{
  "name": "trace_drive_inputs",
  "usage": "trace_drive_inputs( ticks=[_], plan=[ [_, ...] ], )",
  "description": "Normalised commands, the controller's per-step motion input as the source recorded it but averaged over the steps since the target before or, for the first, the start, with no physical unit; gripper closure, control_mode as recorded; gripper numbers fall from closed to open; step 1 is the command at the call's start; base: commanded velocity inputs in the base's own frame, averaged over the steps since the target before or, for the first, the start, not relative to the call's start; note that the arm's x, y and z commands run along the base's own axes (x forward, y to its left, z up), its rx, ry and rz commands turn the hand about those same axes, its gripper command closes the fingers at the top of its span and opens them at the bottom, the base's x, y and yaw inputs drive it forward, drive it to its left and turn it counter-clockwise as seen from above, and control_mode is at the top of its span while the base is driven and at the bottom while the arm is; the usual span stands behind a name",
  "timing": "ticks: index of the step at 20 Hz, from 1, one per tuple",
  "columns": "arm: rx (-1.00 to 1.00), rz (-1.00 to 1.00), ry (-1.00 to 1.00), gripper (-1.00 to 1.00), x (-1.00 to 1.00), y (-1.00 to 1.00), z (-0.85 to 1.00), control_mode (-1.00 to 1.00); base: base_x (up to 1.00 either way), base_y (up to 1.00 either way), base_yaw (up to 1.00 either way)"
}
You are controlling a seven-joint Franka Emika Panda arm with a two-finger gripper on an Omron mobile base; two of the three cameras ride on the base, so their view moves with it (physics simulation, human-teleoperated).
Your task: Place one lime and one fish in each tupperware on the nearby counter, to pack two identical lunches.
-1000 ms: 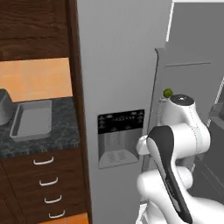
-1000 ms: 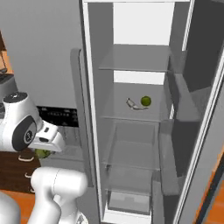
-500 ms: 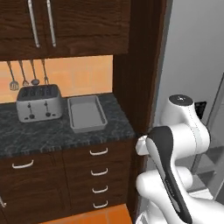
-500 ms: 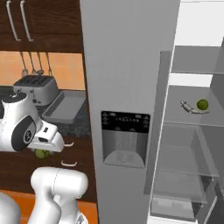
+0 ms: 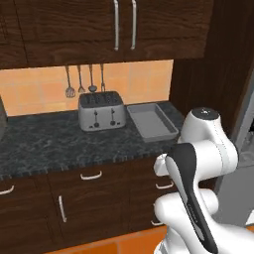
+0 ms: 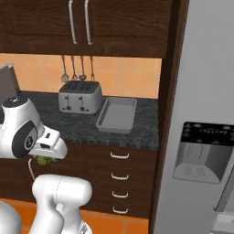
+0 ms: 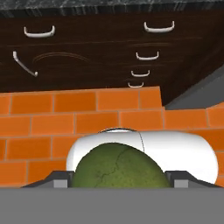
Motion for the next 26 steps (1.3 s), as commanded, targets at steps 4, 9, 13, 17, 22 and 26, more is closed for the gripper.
trace_drive_inputs(
  ticks=[4,9,13,17,22,26],
  plan=[
    [0.00,0.00,0.00,1.00,0.00,0.00,0.00,1.00,0.00,1.00,0.01],
    [0.00,0.00,0.00,1.00,0.00,0.00,0.00,1.00,0.14,1.00,0.00],
    [0.00,0.00,0.00,1.00,0.00,0.00,0.00,1.00,0.39,1.00,0.00],
    [0.00,0.00,0.00,1.00,0.00,0.00,0.00,1.00,0.41,1.00,0.00],
    [0.00,0.00,0.00,1.00,0.00,0.00,0.00,1.00,0.41,1.00,0.00],
    [0.00,0.00,0.00,1.00,0.00,0.00,0.00,1.00,0.49,1.00,0.00]
  ],
)
